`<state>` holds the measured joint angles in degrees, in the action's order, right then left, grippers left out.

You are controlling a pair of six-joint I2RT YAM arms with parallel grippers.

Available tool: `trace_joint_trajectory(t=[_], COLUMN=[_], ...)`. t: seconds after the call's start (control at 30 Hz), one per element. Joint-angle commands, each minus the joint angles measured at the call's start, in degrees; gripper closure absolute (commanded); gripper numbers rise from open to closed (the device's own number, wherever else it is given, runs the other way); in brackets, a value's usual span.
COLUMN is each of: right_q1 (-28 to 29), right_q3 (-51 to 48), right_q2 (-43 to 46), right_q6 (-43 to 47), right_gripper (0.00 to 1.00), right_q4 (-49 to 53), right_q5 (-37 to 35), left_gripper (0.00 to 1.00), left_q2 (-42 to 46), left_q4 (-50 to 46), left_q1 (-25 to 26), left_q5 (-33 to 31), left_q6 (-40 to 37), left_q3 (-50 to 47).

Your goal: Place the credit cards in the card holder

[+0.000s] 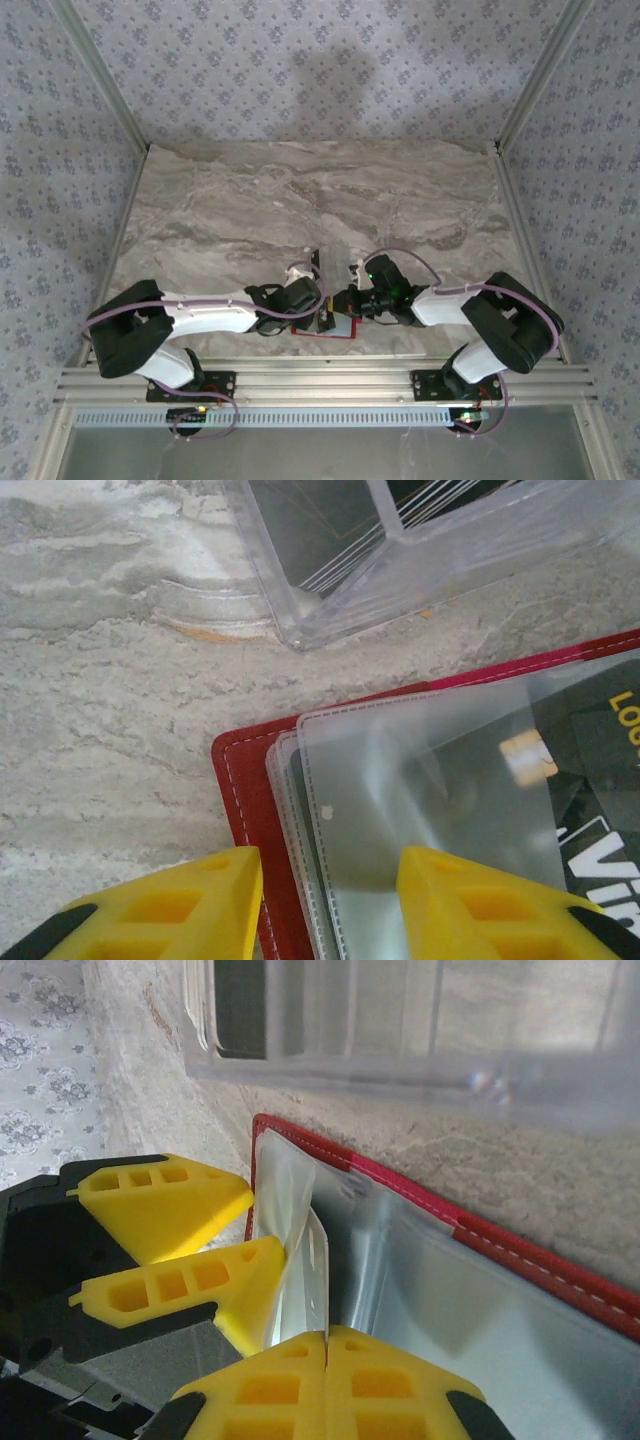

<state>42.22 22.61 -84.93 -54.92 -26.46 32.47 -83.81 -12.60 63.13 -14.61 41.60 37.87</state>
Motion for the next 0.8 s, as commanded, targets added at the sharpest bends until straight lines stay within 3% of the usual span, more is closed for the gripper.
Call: trace_joint_trajectory(t=[0.0,0.37,0.63,0.77], right_q1=[0.67,-0.11,-1.06,-1.22], right_q3=[-1.34,-1.77,-1.90,-1.50], right_q2=[-0.66,0.65,0.02,-0.06], right_q6=[-1.55,-3.33,-5.34,-5.96], right_gripper=[1.00,1.00,1.00,1.00], right_q4=[-0.74,-0.54,-2.58,-2.97], right_q5=[1.62,1.41,0.67,0.08], left_gripper=[0.56,0.51,0.72,0.78], left_q2=[1.69,8.69,7.43,5.72], left_q4=[-3.16,-0.52,0.89,1.59], left_q1=[0.32,-0.56,-1.52,-1.61], left_q5=[1.24,5.90,6.28,6.32], left_q6=[-0.16,-0.50,-0.59,-0.57], left_q3=[-1.03,-4.22,-5.52,-5.56])
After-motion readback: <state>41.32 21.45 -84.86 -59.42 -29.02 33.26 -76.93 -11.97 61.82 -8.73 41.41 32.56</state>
